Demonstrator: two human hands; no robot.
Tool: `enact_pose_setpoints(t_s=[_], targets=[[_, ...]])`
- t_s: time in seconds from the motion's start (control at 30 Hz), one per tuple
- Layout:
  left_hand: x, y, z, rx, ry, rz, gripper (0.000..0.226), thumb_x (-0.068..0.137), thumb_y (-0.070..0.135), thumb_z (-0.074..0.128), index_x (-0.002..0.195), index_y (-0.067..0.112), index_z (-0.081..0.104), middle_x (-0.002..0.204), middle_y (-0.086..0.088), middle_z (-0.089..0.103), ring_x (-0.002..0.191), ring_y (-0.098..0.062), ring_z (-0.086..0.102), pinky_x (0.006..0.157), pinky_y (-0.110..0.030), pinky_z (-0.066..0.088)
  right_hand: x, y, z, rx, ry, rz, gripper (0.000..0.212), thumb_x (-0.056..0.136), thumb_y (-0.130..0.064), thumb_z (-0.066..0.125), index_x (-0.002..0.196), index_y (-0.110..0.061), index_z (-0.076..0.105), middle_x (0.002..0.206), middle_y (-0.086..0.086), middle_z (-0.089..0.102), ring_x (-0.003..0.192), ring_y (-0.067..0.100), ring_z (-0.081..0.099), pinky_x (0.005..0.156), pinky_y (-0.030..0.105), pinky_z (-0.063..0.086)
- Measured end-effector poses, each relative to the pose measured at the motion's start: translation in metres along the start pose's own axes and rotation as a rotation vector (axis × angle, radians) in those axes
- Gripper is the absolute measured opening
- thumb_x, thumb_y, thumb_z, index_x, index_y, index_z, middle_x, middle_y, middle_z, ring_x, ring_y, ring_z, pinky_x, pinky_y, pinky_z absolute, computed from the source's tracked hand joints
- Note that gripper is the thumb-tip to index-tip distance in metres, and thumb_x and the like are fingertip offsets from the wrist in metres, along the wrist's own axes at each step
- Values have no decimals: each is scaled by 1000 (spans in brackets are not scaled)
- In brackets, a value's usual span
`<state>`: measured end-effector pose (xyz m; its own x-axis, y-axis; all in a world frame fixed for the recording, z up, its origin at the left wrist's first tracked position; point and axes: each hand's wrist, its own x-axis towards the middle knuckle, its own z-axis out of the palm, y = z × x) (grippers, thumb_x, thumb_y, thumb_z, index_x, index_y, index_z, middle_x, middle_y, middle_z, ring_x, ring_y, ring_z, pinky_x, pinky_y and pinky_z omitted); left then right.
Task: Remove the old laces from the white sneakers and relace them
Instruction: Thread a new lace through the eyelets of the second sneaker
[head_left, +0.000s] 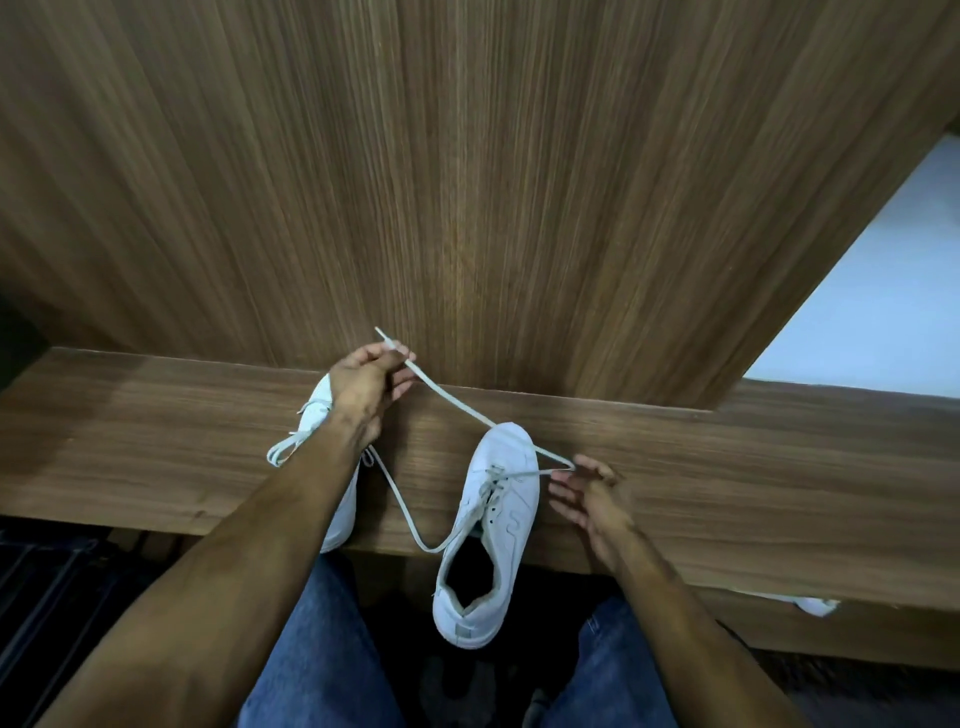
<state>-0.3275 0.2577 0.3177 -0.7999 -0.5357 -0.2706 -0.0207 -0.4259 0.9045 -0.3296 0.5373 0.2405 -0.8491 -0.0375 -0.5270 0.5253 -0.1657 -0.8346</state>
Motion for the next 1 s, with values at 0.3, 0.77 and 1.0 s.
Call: enact_pose_setpoints(t_s=[0.3, 0.77, 1.0], targets=[[-29, -58, 12, 1043, -728, 383, 27, 93, 23, 62, 76, 3, 69, 59, 15, 57, 57, 6, 47, 60, -19, 41, -33, 36, 29, -1258, -289, -425, 49, 56, -67, 63, 85, -29, 55, 88, -11, 64, 83, 12, 62, 72, 31, 52], [-65, -93, -2, 1624, -726, 442, 32, 81, 47, 52, 103, 34, 71, 99, 4, 69, 95, -21, 63, 81, -34, 49, -26, 48, 28, -653, -114, -221, 33, 72, 1, 60, 55, -24, 71, 52, -14, 58, 54, 3, 52, 56, 24, 41], [-77, -107, 21, 1902, -582, 508, 34, 89, 40, 47, 107, 18, 66, 116, -6, 62, 105, -33, 60, 83, -38, 46, -27, 45, 27, -422, -105, -31, 35, 77, 10, 55, 64, -18, 73, 65, 2, 70, 68, 19, 63, 66, 31, 49]])
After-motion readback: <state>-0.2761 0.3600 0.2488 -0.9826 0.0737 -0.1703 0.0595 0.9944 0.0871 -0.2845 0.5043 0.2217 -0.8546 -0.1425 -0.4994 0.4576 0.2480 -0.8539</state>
